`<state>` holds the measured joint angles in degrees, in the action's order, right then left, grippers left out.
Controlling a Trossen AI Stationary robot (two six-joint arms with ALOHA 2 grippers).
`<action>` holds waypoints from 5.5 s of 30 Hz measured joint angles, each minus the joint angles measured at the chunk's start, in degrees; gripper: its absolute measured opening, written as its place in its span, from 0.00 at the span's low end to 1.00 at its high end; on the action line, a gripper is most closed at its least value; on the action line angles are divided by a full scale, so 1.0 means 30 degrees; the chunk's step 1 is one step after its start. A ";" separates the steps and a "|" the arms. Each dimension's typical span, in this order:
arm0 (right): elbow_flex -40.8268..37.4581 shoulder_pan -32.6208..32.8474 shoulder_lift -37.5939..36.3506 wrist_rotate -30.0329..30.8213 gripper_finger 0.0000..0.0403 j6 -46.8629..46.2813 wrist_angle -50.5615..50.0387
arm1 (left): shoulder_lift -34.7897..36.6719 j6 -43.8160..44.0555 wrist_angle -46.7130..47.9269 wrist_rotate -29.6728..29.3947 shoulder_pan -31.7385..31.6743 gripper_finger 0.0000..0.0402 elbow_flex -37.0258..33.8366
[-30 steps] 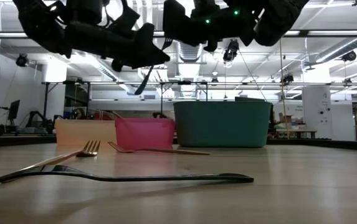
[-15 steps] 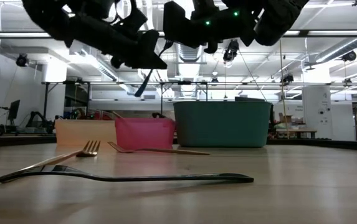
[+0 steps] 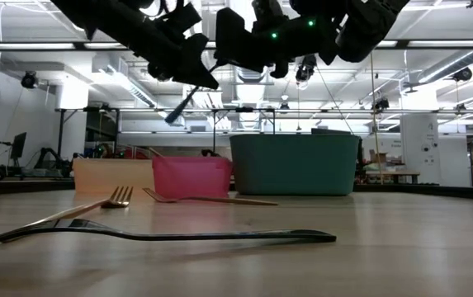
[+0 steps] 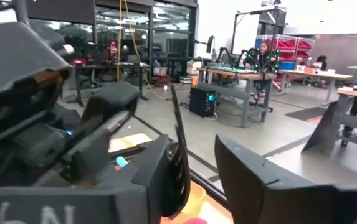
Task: Sort silverware by color (type)
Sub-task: Put the blue fork into the orange bin, then put the gold fork into the red bin
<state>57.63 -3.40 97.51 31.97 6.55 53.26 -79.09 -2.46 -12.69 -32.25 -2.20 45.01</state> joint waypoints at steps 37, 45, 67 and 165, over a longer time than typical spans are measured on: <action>0.0000 0.0000 -0.9388 0.0069 0.44 -0.0949 -1.9834 | 0.1954 -0.7480 2.1846 0.6958 -1.1460 0.00 0.5115; -0.0350 0.0000 -0.8980 0.0045 0.44 0.0029 -2.0355 | 0.0594 -0.7899 2.3270 0.6818 -1.1482 0.00 0.5113; -0.1399 -0.1500 -0.8842 -0.0183 0.44 0.1331 -2.0317 | -0.6526 -1.3031 2.5012 0.5090 -1.4030 0.00 0.8695; -0.1384 0.0786 -0.8095 -0.6650 0.44 -0.8748 -1.9993 | 0.7497 0.2601 0.0898 0.2907 0.2598 0.12 -0.4312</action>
<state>53.47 -1.04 73.22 12.02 -19.69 -6.72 -56.60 5.34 -9.99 -23.53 5.60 32.08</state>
